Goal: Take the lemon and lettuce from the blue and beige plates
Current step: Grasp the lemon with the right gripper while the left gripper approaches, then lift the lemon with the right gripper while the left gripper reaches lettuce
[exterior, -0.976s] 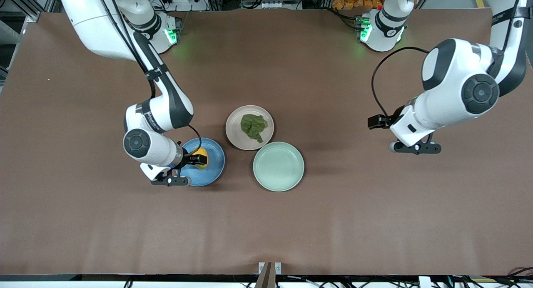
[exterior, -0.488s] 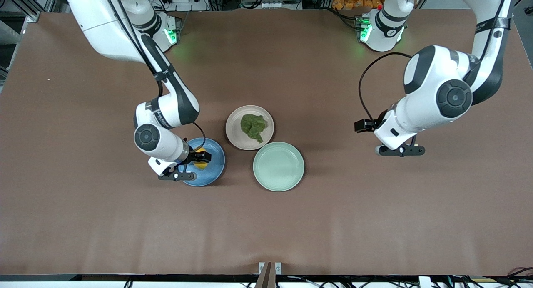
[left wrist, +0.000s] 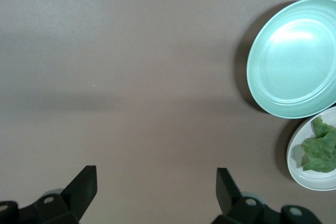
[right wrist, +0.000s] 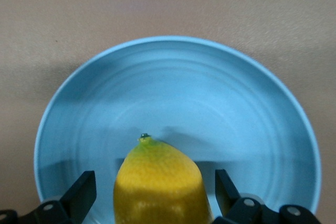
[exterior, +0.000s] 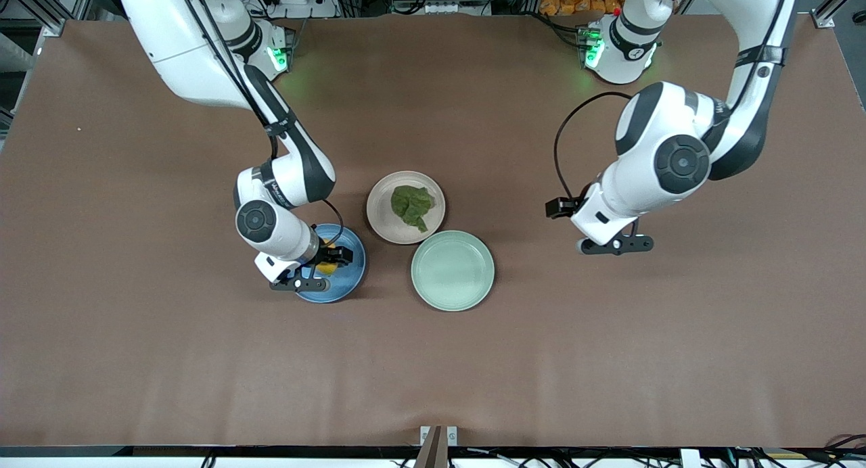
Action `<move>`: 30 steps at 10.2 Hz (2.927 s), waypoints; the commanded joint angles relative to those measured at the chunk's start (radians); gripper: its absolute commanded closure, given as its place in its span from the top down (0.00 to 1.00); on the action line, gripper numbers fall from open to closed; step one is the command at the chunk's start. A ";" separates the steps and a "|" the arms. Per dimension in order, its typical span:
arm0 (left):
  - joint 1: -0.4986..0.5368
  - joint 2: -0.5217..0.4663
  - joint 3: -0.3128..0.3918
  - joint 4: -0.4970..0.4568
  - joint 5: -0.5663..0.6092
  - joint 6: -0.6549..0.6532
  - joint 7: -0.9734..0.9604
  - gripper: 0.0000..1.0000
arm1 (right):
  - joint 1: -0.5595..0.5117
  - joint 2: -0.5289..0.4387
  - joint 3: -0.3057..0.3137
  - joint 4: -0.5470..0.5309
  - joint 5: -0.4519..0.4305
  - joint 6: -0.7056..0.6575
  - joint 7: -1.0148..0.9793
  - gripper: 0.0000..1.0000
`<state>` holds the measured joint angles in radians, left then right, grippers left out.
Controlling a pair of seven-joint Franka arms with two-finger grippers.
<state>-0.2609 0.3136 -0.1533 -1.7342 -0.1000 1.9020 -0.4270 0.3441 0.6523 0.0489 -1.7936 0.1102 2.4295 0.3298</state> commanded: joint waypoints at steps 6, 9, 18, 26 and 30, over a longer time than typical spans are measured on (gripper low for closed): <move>-0.034 0.024 0.006 0.007 0.016 0.009 -0.065 1.00 | 0.015 0.001 -0.009 -0.044 -0.023 0.040 0.018 0.91; -0.040 0.033 0.006 0.007 0.019 0.023 -0.070 1.00 | 0.016 0.000 -0.009 -0.043 -0.023 0.040 0.018 0.50; -0.084 0.094 0.006 0.036 0.065 0.054 -0.153 1.00 | -0.028 -0.019 -0.007 0.084 -0.020 -0.169 0.005 0.16; -0.225 0.211 0.009 0.131 0.065 0.126 -0.398 1.00 | -0.215 -0.052 -0.011 0.244 -0.099 -0.463 -0.277 0.10; -0.372 0.321 0.009 0.260 0.086 0.132 -0.576 1.00 | -0.324 -0.101 -0.011 0.240 -0.158 -0.481 -0.424 0.10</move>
<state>-0.5699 0.5824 -0.1525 -1.5374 -0.0438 2.0399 -0.9252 0.0784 0.5920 0.0239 -1.5396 -0.0289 1.9643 -0.0232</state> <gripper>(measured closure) 0.000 0.432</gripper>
